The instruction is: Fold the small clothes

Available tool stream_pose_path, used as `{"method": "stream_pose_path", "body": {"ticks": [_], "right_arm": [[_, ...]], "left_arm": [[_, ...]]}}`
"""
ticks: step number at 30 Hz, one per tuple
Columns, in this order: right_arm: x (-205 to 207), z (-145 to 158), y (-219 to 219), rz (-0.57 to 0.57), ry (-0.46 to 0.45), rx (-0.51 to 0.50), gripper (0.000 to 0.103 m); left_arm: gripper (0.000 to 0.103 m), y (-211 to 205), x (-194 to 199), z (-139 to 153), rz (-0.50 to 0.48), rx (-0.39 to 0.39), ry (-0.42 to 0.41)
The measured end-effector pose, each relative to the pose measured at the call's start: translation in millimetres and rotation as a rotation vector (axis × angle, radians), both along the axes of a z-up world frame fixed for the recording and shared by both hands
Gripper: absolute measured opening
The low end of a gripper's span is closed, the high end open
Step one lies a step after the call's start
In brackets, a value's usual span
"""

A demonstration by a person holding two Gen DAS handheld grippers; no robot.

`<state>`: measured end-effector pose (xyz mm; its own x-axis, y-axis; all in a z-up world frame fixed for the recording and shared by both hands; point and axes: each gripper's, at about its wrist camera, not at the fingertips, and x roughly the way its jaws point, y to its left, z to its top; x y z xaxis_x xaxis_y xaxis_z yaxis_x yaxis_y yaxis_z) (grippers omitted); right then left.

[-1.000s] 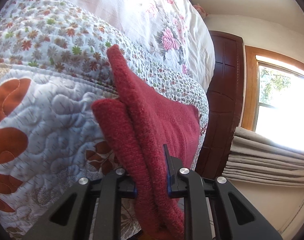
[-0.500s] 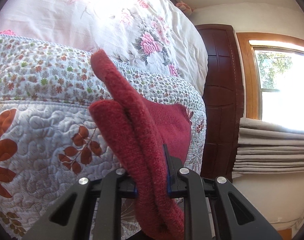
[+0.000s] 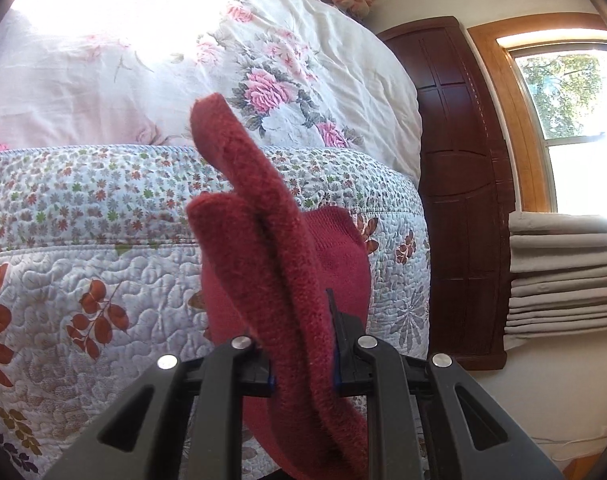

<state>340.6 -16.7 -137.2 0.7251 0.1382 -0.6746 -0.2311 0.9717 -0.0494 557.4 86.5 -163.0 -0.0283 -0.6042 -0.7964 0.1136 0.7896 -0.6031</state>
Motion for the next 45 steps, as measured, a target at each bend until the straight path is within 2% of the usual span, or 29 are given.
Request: {"method": "stream_pose_path", "body": {"ticks": [5, 8, 22, 32, 36, 39, 41, 45], "right_arm": [[-6, -4, -39, -0.043, 0.003, 0.060, 0.011], [-7, -11, -66, -0.072, 0.030, 0.146, 0.011], [-22, -56, -162, -0.217, 0.093, 0.395, 0.010], [-33, -95, -214, -0.301, 0.135, 0.605, 0.010], [-35, -106, -229, -0.304, 0.160, 0.661, 0.010], [-36, -118, -240, -0.314, 0.190, 0.722, 0.010], [-37, -130, -249, -0.337, 0.215, 0.766, 0.010], [-39, -160, -267, -0.336, 0.300, 0.907, 0.014]], "left_arm": [[0.018, -46, -3, 2, -0.053, 0.052, -0.009], [0.018, -73, -4, -1, -0.083, 0.095, -0.010], [0.018, -188, -18, -42, -0.206, 0.284, 0.005], [0.018, -244, -30, -72, -0.283, 0.462, -0.038], [0.019, -256, -33, -80, -0.289, 0.492, -0.052], [0.035, -261, -35, -82, -0.283, 0.457, -0.071], [0.053, -261, -37, -77, -0.273, 0.415, -0.097], [0.058, -242, -46, -55, -0.233, 0.325, -0.155]]}}
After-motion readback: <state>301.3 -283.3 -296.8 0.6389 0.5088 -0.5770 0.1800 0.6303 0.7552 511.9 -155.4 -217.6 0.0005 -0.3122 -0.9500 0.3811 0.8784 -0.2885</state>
